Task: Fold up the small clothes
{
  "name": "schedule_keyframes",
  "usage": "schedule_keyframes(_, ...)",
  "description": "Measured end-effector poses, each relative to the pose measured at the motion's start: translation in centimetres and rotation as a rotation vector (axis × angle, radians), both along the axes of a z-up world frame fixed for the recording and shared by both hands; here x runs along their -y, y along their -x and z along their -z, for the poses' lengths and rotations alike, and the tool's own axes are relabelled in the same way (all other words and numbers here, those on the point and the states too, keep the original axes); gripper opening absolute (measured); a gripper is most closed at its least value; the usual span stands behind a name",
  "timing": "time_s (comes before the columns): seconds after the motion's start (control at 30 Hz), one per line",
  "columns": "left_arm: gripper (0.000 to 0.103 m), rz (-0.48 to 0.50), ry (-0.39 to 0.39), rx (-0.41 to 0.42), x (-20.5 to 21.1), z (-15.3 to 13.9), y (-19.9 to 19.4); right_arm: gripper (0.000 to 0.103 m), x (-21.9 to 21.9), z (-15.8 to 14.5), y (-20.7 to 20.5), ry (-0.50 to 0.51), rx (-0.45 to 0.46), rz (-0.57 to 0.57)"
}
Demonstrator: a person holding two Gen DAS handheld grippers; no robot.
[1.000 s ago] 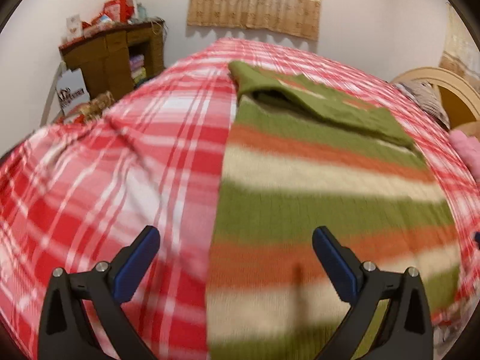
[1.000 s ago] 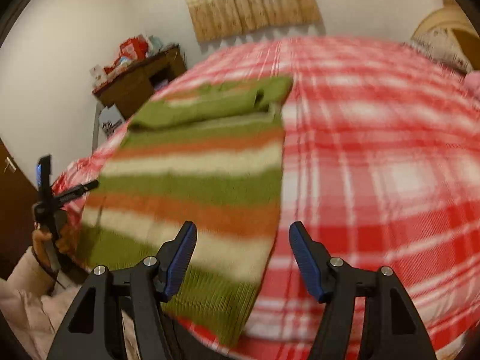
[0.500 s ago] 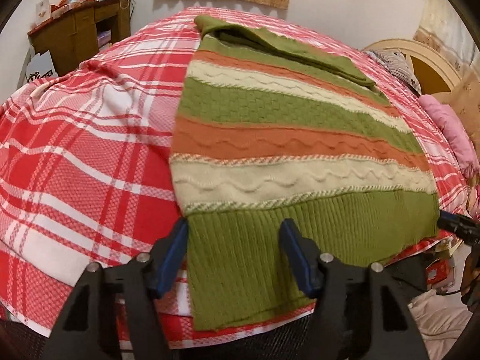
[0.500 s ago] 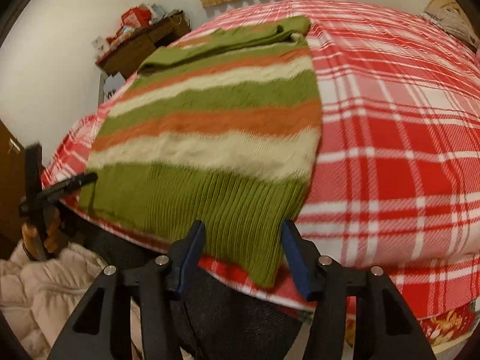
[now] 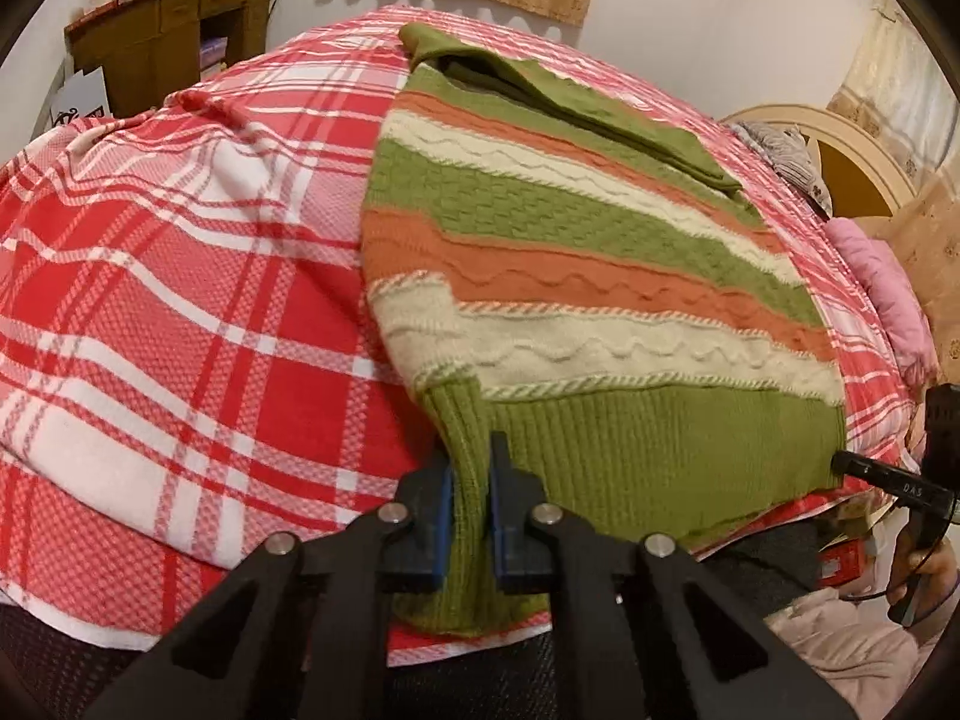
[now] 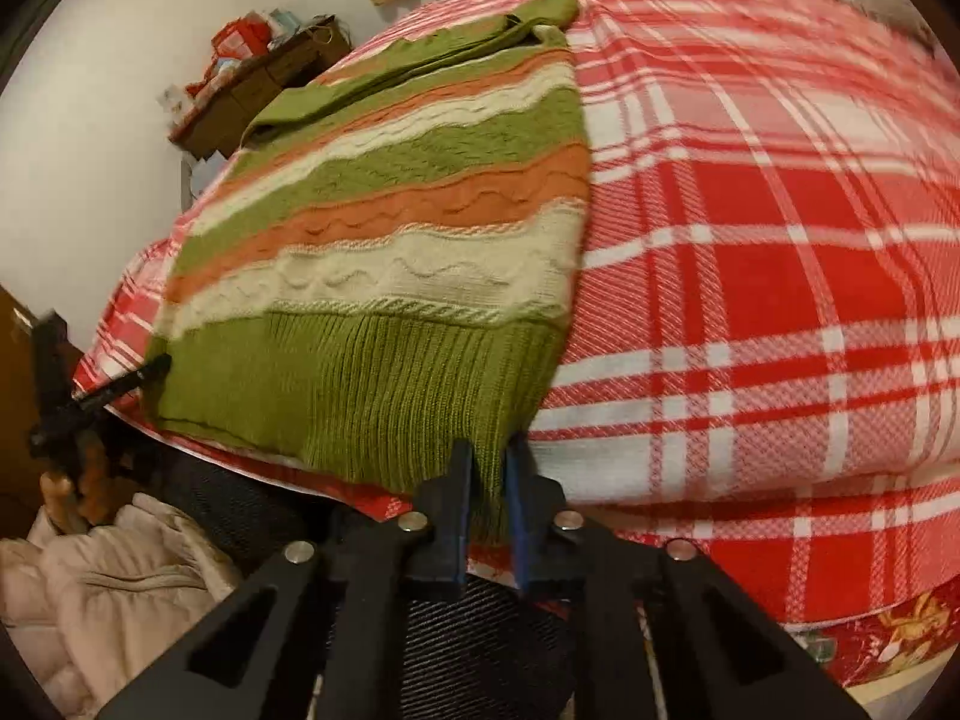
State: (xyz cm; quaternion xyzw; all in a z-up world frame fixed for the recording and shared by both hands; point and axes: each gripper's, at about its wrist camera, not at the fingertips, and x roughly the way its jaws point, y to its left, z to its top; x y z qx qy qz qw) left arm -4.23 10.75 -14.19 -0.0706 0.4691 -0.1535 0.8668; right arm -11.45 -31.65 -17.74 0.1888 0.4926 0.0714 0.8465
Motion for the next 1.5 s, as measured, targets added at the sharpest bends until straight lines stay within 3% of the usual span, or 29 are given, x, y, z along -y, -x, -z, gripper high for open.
schedule_keyframes(0.2,0.010,0.038,0.087,0.022,0.2,-3.1,-0.9,0.007,0.0,-4.0,-0.9,-0.110,0.116,-0.037)
schedule_keyframes(0.37,0.010,0.066,0.135,0.065,1.2,-6.5,-4.8,0.005,0.6,-7.9,-5.3,-0.200,0.230,-0.040)
schedule_keyframes(0.5,0.010,0.068,0.139,0.071,2.2,-7.7,-9.1,0.002,1.6,-9.4,-10.2,-0.140,0.272,0.009)
schedule_keyframes(0.57,0.010,0.061,0.104,0.075,3.0,-7.7,-11.1,0.002,2.4,-9.4,-12.4,-0.123,0.283,0.054)
schedule_keyframes(0.7,0.010,0.039,0.077,0.023,3.5,-6.9,-14.6,0.002,3.2,-9.0,-14.7,-0.034,0.287,0.098)
schedule_keyframes(0.8,0.010,0.041,0.052,-0.003,4.1,-6.2,-15.6,0.002,2.3,-8.9,-14.0,-0.025,0.294,0.043)
schedule_keyframes(0.9,0.010,0.063,0.023,-0.002,4.6,-5.7,-15.3,0.003,0.6,-8.3,-12.9,0.086,0.224,-0.081)
schedule_keyframes(1.07,0.010,0.083,0.000,0.025,4.8,-5.2,-13.9,0.008,-1.9,-5.9,-11.5,0.173,0.108,-0.274)
schedule_keyframes(1.13,0.010,0.074,0.010,0.023,4.5,-5.2,-14.0,0.033,-2.3,-5.0,-11.3,0.180,0.081,-0.318)
schedule_keyframes(1.17,0.010,0.070,0.015,0.024,4.3,-5.2,-13.8,0.061,-2.3,-4.7,-11.3,0.159,0.081,-0.336)
schedule_keyframes(1.2,0.010,0.067,0.016,0.028,4.2,-5.3,-13.7,0.071,-2.3,-4.7,-11.1,0.123,0.092,-0.355)
schedule_keyframes(1.3,0.010,0.069,0.008,0.039,4.0,-5.5,-13.2,0.071,-2.7,-5.2,-11.2,0.088,0.125,-0.392)
schedule_keyframes(1.37,0.010,0.070,-0.002,0.036,3.9,-5.4,-13.1,0.070,-4.0,-5.2,-11.1,0.199,0.152,-0.438)
schedule_keyframes(1.4,0.010,0.069,-0.005,0.034,3.9,-5.3,-13.0,0.060,-4.6,-5.1,-11.0,0.239,0.155,-0.476)
schedule_keyframes(1.47,0.010,0.065,-0.003,0.028,3.9,-5.2,-12.9,0.050,-5.9,-4.3,-10.9,0.267,0.109,-0.578)
schedule_keyframes(1.5,0.010,0.065,0.005,0.023,3.9,-5.1,-12.8,0.050,-6.5,-3.7,-10.8,0.277,0.075,-0.635)
